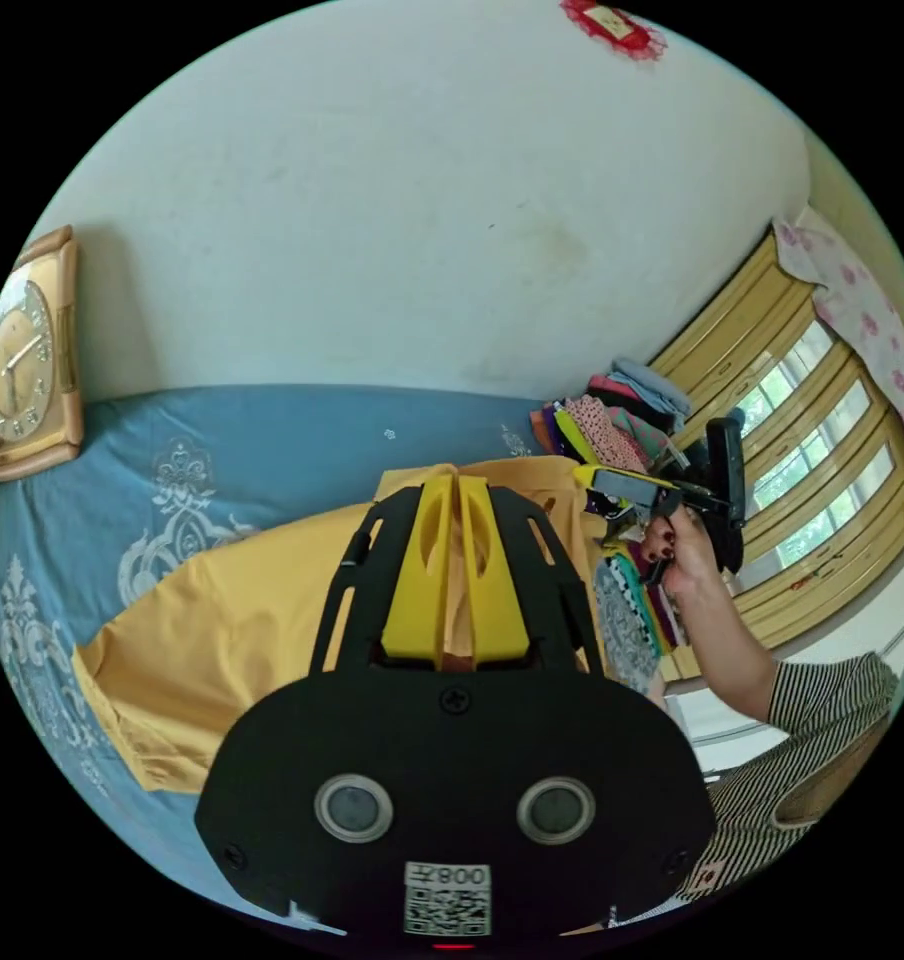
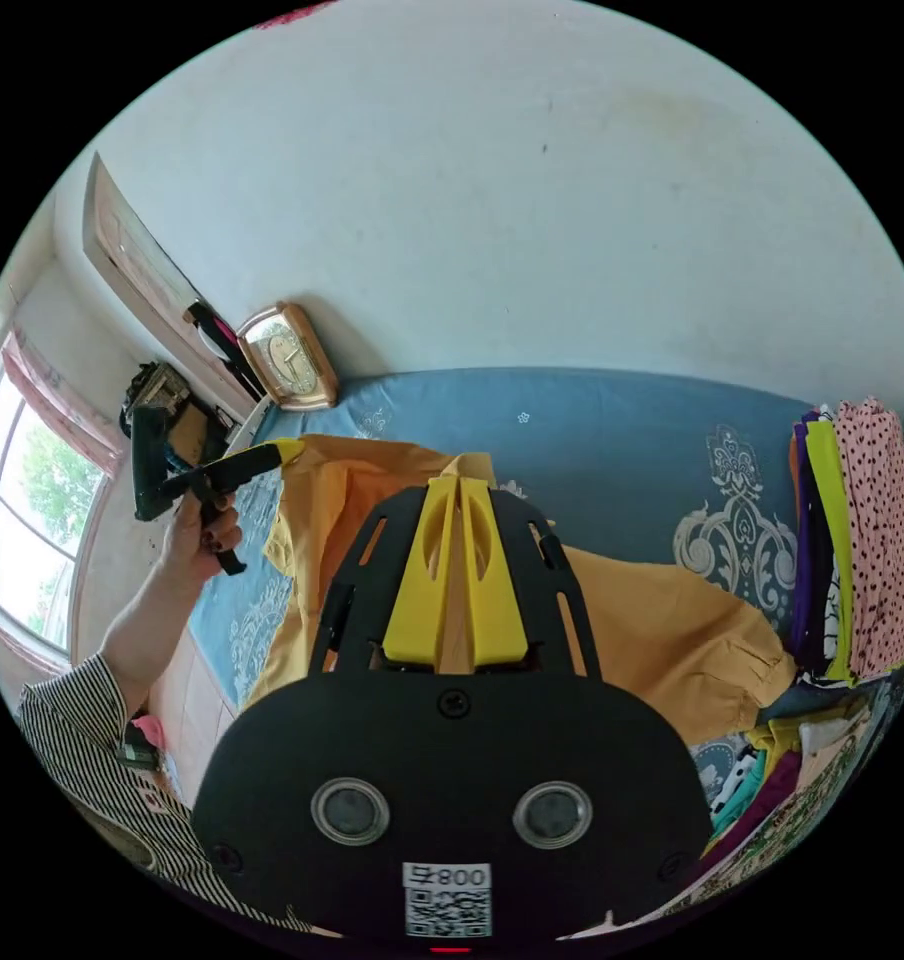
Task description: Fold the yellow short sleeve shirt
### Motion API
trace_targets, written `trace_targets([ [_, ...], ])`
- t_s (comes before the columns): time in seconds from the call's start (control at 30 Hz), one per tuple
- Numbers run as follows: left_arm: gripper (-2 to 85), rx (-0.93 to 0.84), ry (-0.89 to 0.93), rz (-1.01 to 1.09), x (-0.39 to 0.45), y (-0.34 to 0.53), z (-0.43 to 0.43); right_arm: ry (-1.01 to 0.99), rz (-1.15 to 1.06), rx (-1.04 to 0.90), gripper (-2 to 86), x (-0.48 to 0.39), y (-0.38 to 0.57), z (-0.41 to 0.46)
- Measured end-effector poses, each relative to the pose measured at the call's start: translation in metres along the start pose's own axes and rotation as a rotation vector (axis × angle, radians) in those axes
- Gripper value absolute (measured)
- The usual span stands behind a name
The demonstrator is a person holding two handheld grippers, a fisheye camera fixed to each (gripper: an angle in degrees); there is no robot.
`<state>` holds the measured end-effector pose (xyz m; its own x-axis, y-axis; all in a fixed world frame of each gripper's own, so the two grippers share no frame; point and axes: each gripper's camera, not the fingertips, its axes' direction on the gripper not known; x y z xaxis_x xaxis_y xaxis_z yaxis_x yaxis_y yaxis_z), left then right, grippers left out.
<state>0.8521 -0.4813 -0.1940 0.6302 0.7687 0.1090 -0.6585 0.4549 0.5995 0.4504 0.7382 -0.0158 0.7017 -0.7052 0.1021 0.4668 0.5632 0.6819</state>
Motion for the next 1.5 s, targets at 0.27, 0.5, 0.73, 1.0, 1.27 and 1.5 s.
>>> trace_targets([
  [0.27, 3.0, -0.189, 0.037, -0.212, -0.057, 0.014, 0.087, 0.153, 0.019, -0.296, 0.9, 0.014, -0.027, 0.131],
  [0.5, 6.5, -0.123, 0.072, -0.167, -0.076, 0.074, 0.04, 0.13, 0.059, -0.282, 1.4, 0.044, -0.003, 0.129],
  [0.73, 7.3, -0.146, 0.138, -0.186, -0.066, 0.213, -0.035, 0.088, -0.055, -0.26, 2.2, 0.042, 0.087, 0.047],
  [1.0, 7.9, -0.382, 0.045, -0.331, -0.021, 0.372, -0.068, 0.022, 0.001, -0.447, 3.8, 0.03, 0.286, -0.022],
  [1.27, 7.8, -0.448, -0.105, -0.285, -0.003, 0.419, -0.079, 0.229, 0.025, -0.543, 4.6, 0.017, 0.397, -0.057],
  [1.5, 7.9, -0.337, -0.189, -0.408, -0.018, 0.453, -0.126, 0.119, 0.315, -0.463, 6.1, 0.081, 0.447, -0.088],
])
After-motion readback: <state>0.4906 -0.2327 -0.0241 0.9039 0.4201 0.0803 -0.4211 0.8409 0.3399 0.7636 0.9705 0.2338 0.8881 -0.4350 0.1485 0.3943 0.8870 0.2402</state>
